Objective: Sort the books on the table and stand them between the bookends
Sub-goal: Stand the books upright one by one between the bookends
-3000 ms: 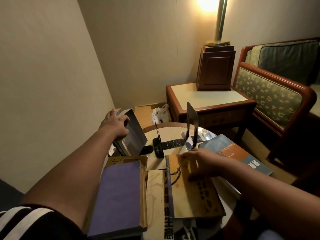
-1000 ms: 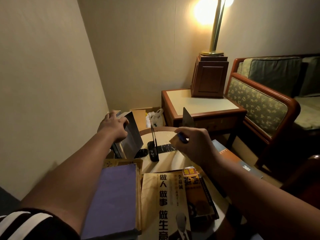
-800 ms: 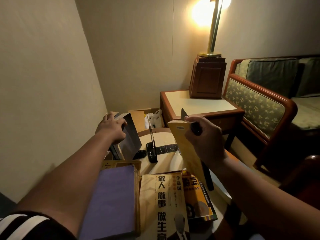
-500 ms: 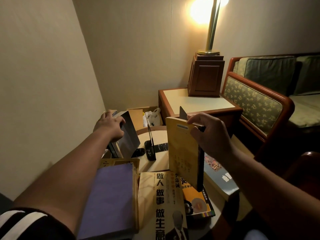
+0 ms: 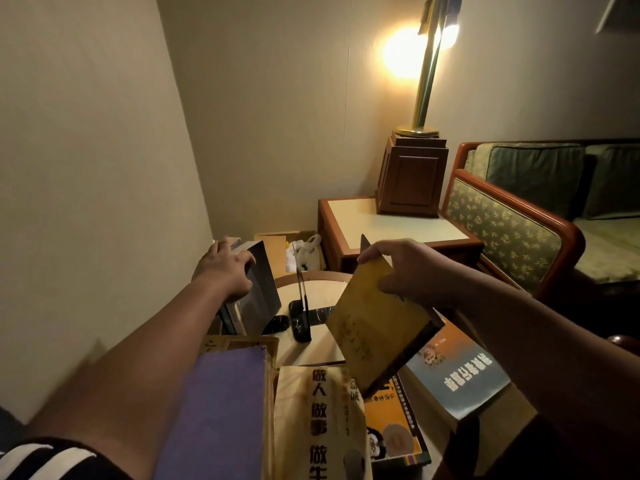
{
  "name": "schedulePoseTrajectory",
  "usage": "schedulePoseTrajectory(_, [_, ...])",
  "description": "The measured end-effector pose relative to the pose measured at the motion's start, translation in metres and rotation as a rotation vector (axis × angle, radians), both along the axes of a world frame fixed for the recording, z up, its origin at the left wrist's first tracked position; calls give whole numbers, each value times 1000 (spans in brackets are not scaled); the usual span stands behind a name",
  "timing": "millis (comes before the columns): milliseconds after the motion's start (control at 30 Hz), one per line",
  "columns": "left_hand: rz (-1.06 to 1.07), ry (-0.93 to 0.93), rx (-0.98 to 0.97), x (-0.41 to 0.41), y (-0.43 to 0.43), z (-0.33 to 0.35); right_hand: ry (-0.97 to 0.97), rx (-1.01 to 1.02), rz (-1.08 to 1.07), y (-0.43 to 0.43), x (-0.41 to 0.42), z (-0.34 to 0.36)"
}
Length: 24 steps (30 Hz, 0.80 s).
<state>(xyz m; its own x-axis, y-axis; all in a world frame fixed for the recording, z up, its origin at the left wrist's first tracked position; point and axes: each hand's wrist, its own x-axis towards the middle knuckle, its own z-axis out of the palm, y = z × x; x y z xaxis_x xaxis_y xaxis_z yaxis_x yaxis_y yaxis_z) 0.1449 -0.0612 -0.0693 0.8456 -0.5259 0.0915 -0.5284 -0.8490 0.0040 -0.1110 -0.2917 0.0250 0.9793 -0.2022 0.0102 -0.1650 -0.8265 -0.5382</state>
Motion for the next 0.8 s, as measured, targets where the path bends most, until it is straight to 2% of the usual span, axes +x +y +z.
schedulePoseTrajectory(167, [-10, 6, -29, -2, 1, 0, -370, 66, -105, 12, 33, 37])
schedulePoseTrajectory(333, [-39, -1, -82, -4, 1, -2, -521, 135, -161, 31, 76, 64])
schedulePoseTrajectory(467, [-59, 11, -131, -5, -2, -5, -482, 78, -208, 44, 114, 57])
schedulePoseTrajectory(600, [-50, 24, -141, 4, 0, -7, -333, 37, -207, 59, 157, 23])
schedulePoseTrajectory(800, [-46, 17, -200, 13, 1, -10, -107, 201, -181, 87, 196, -27])
